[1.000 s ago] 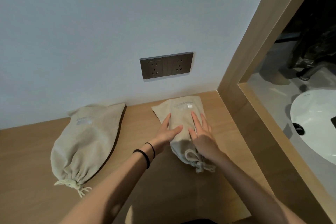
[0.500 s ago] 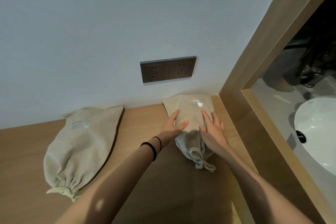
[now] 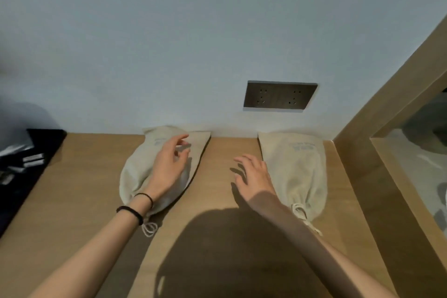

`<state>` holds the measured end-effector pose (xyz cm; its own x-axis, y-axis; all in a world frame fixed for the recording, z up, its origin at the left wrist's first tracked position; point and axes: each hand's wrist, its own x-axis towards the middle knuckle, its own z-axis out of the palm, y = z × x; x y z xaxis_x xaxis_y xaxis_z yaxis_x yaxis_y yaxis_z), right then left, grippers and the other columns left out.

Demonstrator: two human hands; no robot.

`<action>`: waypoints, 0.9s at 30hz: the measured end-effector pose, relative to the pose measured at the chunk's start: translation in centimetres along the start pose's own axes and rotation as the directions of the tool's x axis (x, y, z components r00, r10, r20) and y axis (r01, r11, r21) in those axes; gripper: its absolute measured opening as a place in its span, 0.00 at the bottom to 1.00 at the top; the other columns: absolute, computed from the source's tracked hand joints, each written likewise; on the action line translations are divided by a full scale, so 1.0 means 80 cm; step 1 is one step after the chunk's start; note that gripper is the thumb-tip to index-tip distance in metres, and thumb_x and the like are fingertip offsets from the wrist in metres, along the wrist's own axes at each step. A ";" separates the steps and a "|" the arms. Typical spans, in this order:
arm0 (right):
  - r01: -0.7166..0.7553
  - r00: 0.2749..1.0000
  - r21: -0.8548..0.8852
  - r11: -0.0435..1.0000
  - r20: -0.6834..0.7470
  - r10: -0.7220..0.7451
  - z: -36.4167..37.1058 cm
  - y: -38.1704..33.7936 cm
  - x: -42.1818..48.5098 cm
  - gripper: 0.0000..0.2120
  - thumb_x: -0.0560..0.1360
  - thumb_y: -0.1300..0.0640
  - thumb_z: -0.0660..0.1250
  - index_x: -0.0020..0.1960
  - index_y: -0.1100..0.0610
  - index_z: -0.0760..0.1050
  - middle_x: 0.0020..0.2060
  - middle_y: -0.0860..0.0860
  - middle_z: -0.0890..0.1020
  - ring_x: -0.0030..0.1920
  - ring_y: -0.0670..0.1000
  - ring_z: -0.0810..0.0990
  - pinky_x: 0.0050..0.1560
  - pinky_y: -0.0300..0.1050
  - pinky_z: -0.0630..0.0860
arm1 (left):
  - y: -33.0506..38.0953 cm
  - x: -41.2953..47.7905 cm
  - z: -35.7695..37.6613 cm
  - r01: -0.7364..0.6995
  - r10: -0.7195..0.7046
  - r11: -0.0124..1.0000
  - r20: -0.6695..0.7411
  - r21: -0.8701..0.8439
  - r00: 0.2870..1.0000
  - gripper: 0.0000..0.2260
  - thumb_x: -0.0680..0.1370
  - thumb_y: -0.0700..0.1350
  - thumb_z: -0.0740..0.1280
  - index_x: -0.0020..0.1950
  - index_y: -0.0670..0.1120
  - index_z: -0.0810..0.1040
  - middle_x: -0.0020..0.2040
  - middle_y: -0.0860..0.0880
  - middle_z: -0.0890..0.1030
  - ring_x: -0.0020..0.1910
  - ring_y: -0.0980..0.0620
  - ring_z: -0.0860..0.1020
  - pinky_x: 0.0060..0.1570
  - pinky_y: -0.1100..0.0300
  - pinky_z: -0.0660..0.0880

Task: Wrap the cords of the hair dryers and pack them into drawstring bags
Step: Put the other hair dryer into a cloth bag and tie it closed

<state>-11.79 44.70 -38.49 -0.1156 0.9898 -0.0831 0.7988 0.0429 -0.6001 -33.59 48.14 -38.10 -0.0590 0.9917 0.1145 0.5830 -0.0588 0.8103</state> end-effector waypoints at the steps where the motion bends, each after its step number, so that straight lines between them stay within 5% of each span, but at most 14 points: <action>1: 0.021 0.999 0.020 1.000 0.042 -0.022 0.013 -0.012 0.004 0.22 0.79 0.58 0.59 0.72 0.51 0.64 0.71 0.50 0.63 0.70 0.51 0.60 0.72 0.48 0.59 | -0.012 -0.002 -0.017 -0.001 0.002 0.999 -0.036 0.036 0.999 0.16 0.79 0.42 0.63 0.67 0.48 0.72 0.56 0.52 0.77 0.50 0.55 0.77 0.50 0.64 0.74; 7: 0.059 0.959 0.191 0.980 0.261 -0.109 0.077 -0.066 0.034 0.29 0.78 0.58 0.60 0.75 0.43 0.56 0.76 0.53 0.55 0.75 0.54 0.56 0.72 0.45 0.54 | -0.090 0.001 -0.081 0.216 -0.212 0.937 -0.042 0.273 0.976 0.26 0.76 0.63 0.55 0.73 0.56 0.65 0.70 0.47 0.69 0.69 0.43 0.64 0.68 0.47 0.59; 15: -0.064 0.914 0.247 0.967 0.403 -0.042 0.119 -0.112 0.074 0.32 0.77 0.56 0.59 0.74 0.34 0.51 0.77 0.52 0.43 0.77 0.54 0.43 0.75 0.52 0.51 | -0.118 0.026 -0.075 0.295 -0.291 0.955 0.137 -0.010 0.947 0.26 0.80 0.51 0.62 0.77 0.50 0.58 0.76 0.50 0.62 0.75 0.50 0.59 0.73 0.52 0.56; 22: -0.107 0.936 0.385 0.917 0.350 -0.038 0.123 -0.112 0.093 0.28 0.73 0.56 0.64 0.68 0.37 0.60 0.67 0.54 0.64 0.65 0.50 0.66 0.60 0.41 0.65 | -0.119 0.031 -0.077 0.413 -0.397 0.902 0.133 -0.125 0.908 0.27 0.77 0.53 0.67 0.74 0.53 0.64 0.73 0.53 0.67 0.71 0.53 0.66 0.64 0.63 0.63; 27: -0.200 0.955 0.498 0.844 0.291 0.055 0.121 -0.101 0.094 0.20 0.70 0.55 0.67 0.56 0.38 0.66 0.62 0.52 0.67 0.58 0.49 0.69 0.53 0.41 0.68 | -0.100 0.027 -0.066 0.432 -0.400 0.894 0.223 -0.115 0.889 0.26 0.75 0.51 0.70 0.71 0.54 0.69 0.72 0.52 0.69 0.70 0.53 0.67 0.61 0.67 0.62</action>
<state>-24.82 50.49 -42.02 -0.2379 0.9084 -0.3439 0.4033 -0.2298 -0.8858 -42.65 50.13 -41.34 -0.1053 0.9305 -0.3509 0.4026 0.3626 0.8405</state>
